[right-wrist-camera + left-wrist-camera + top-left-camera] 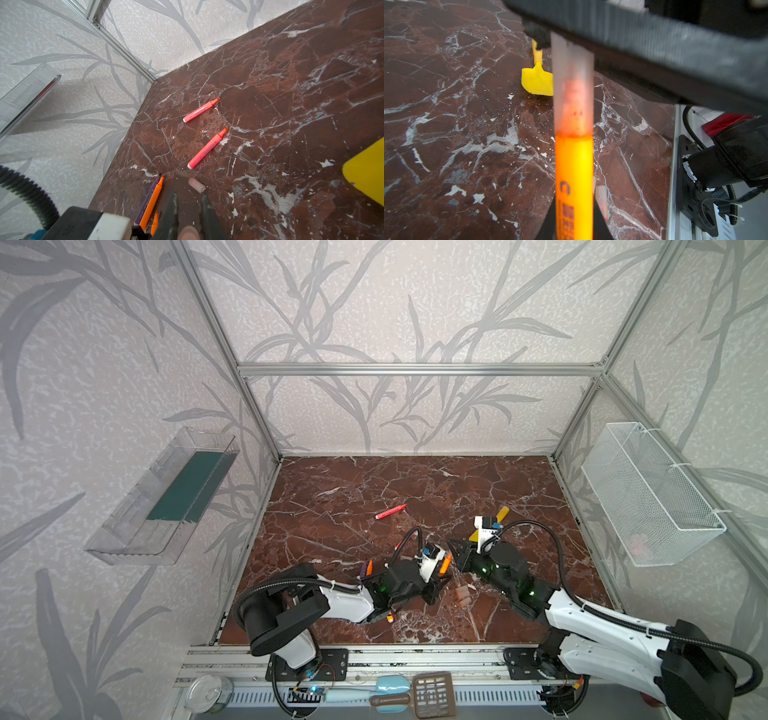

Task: Insert the pens into the pen caps
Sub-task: 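Push the pink cap down onto the orange marker with the right gripper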

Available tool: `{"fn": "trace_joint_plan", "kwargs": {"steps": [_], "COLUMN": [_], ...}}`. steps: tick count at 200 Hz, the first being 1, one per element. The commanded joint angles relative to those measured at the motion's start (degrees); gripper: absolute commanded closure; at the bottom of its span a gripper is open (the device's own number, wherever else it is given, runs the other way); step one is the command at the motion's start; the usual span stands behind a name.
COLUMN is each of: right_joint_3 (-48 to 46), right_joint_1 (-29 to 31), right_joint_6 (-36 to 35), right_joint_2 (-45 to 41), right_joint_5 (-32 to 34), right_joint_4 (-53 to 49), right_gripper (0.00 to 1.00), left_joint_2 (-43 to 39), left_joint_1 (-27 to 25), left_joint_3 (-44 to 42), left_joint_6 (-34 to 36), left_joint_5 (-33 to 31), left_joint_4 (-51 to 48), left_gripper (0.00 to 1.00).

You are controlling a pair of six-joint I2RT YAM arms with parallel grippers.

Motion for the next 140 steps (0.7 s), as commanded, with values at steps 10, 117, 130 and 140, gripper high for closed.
{"fn": "trace_joint_plan", "kwargs": {"steps": [10, 117, 130, 140], "right_joint_3": [1.8, -0.9, -0.2, 0.8], "right_joint_1": [0.1, 0.9, 2.0, 3.1], "right_joint_6": [0.7, 1.1, 0.7, 0.4], "right_joint_2": [0.3, 5.4, 6.7, 7.9], "right_joint_5": [-2.8, -10.3, -10.6, -10.5], "right_joint_4": [0.3, 10.9, 11.5, 11.2], "right_gripper": [0.83, 1.00, 1.00, 1.00], "left_joint_2": [-2.3, -11.4, -13.3, -14.4], "left_joint_1": [0.1, 13.6, 13.5, 13.5], "left_joint_3": [3.3, 6.8, 9.0, 10.0], "left_joint_6": [2.2, -0.3, 2.6, 4.2], "left_joint_5": [-1.2, 6.9, 4.2, 1.9], "left_joint_4": [-1.5, -8.5, -13.6, -15.6], "left_gripper": [1.00, 1.00, 1.00, 1.00]}}
